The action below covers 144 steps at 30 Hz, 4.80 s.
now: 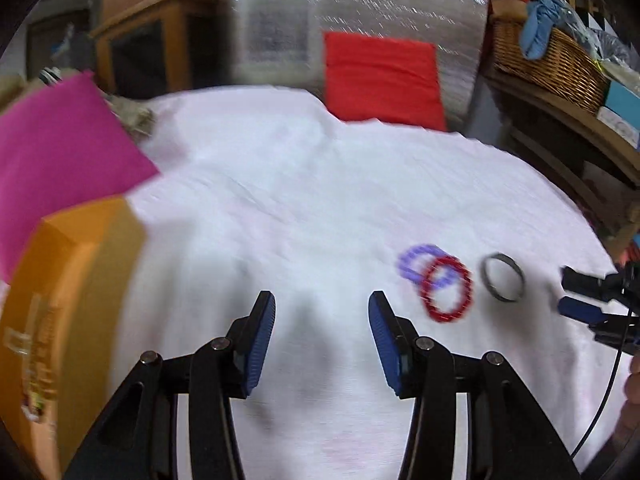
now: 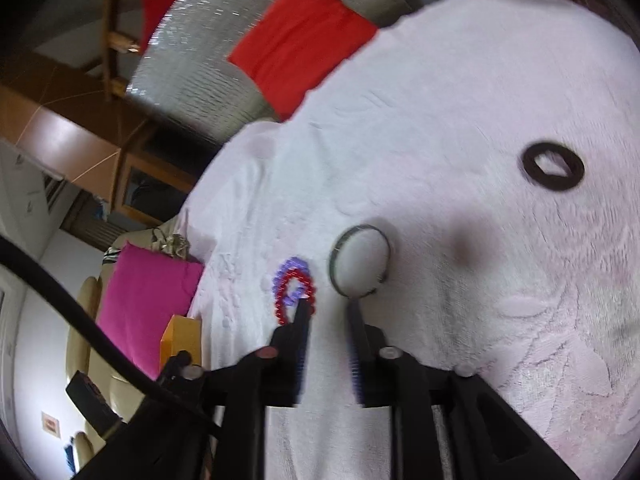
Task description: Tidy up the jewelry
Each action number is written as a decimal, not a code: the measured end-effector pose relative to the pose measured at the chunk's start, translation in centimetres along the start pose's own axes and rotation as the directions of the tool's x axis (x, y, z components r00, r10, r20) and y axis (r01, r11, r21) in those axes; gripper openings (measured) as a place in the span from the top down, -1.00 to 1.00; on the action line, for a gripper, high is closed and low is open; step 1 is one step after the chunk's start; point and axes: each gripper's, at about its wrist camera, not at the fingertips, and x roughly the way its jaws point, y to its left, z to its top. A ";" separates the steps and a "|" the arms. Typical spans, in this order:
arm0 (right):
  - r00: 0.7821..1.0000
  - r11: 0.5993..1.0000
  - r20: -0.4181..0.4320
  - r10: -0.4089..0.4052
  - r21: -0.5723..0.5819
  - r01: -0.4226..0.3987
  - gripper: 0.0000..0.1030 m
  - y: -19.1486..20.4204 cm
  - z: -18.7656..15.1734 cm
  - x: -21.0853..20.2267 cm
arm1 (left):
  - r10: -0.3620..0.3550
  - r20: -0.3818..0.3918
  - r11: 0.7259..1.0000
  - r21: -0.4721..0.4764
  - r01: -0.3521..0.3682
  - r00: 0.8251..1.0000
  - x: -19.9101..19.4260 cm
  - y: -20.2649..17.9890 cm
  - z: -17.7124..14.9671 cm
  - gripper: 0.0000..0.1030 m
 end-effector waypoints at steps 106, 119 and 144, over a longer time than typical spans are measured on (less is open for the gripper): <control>0.969 0.973 0.092 -0.230 0.053 0.226 0.77 -4.4 4.8 1.1 | -0.345 -0.228 0.913 0.142 0.382 0.911 2.6 -5.7 -2.8 0.27; 0.975 0.976 0.055 -0.217 -0.002 0.217 0.77 -3.8 4.2 1.1 | -0.335 -0.262 0.903 0.186 0.388 0.905 4.0 -8.6 -3.5 0.23; 0.977 0.976 0.034 -0.213 -0.035 0.214 0.76 -3.3 3.9 1.9 | -0.361 -0.235 0.886 0.214 0.411 0.902 3.1 -9.9 -3.8 0.82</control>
